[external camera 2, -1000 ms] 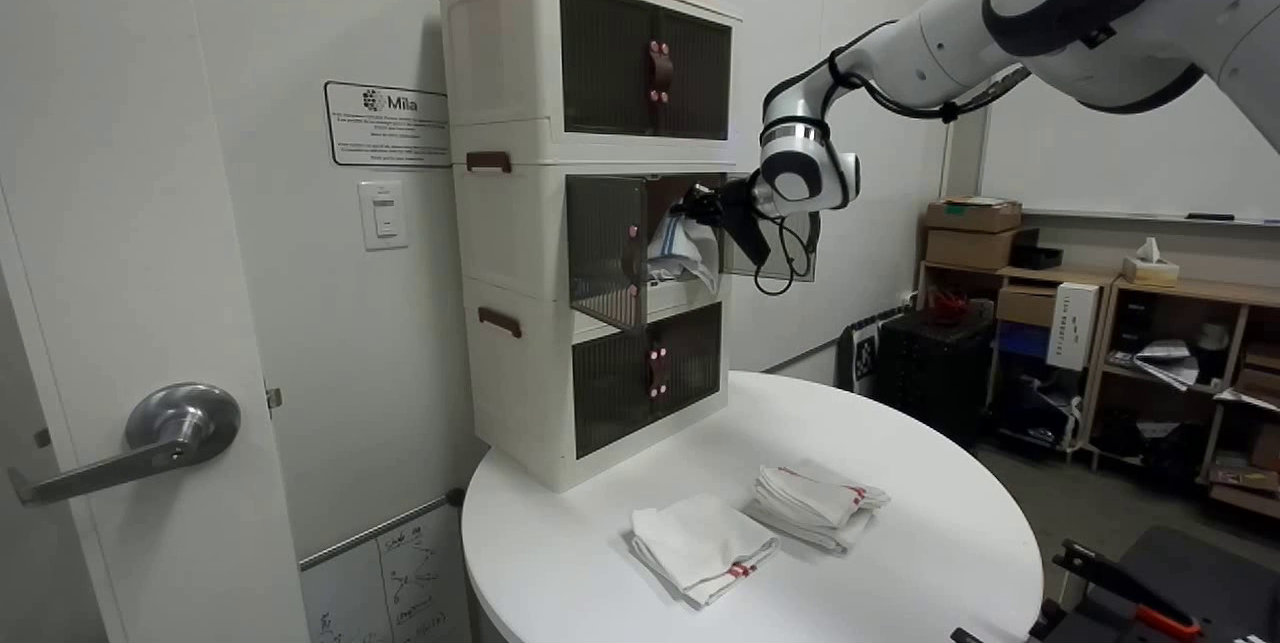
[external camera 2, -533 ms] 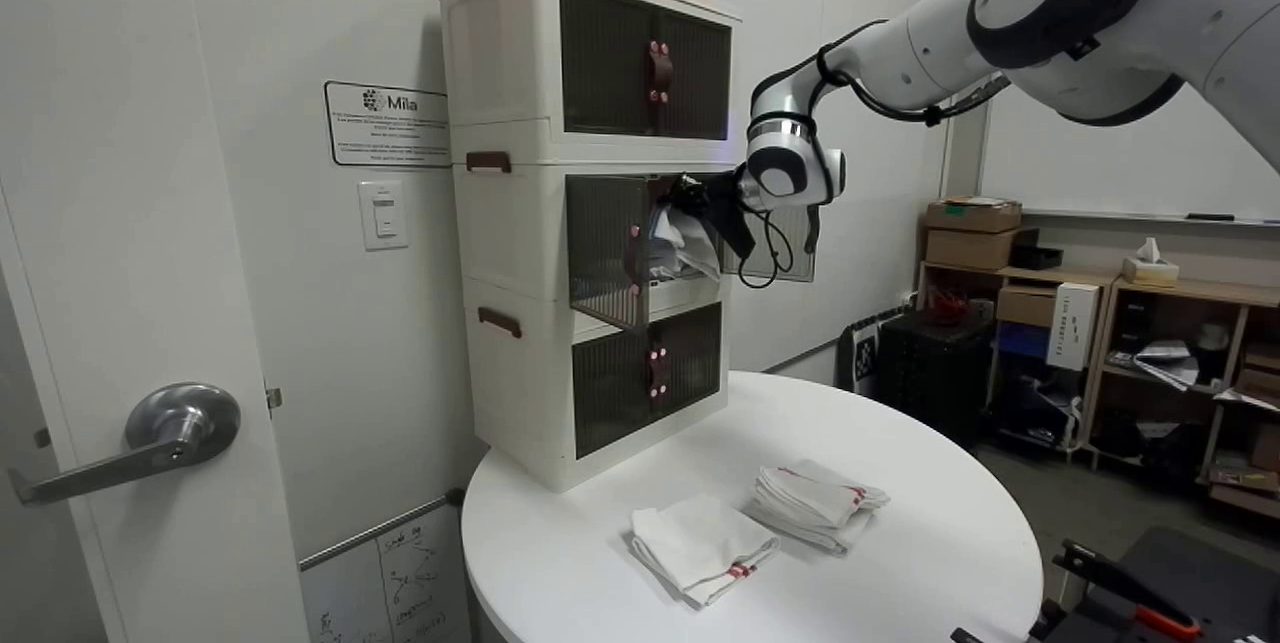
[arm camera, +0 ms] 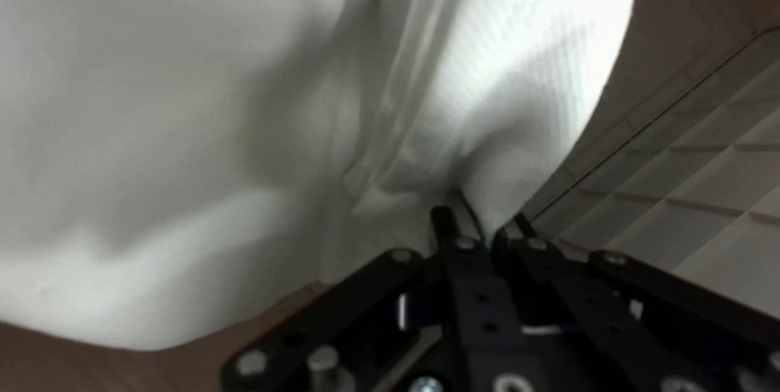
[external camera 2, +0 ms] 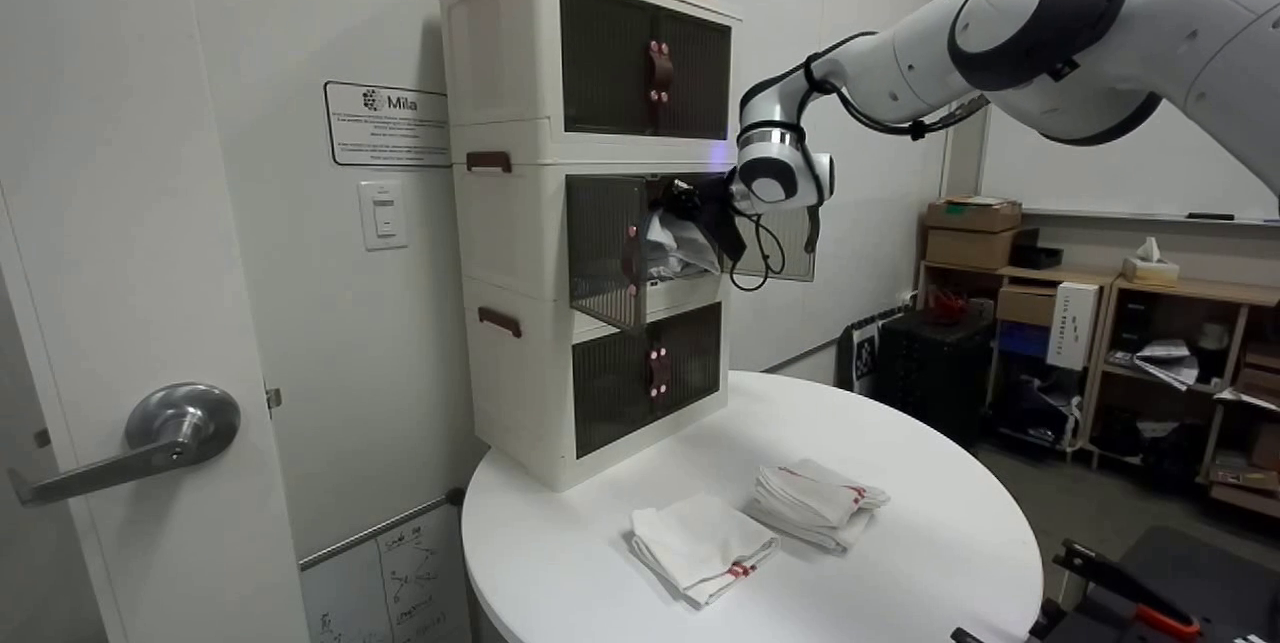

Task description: Put one towel in the middle cabinet

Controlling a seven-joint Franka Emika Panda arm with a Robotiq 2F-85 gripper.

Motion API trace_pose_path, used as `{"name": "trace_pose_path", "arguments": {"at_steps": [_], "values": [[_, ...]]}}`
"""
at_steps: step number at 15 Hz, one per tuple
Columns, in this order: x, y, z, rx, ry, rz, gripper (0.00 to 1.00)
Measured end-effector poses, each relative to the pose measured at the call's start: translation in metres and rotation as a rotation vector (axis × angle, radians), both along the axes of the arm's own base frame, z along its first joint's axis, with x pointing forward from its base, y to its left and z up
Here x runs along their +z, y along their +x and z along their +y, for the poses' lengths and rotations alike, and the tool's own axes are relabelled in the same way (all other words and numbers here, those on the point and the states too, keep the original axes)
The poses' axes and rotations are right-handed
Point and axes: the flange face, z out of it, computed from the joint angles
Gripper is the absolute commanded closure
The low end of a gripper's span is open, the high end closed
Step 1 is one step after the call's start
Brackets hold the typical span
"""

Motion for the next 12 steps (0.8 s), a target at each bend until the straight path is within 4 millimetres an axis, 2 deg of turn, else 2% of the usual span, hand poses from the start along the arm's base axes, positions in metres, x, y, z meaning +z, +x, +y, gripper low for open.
{"name": "trace_pose_path", "arguments": {"at_steps": [5, 6, 8, 12], "values": [[-0.032, 0.018, 0.009, 0.039, -0.028, 0.142, 0.98], [-0.040, 0.021, 0.010, 0.048, -0.032, 0.170, 0.68], [-0.049, 0.026, 0.011, 0.066, -0.049, 0.221, 0.60], [-0.049, 0.033, 0.013, 0.101, -0.074, 0.288, 0.29]]}}
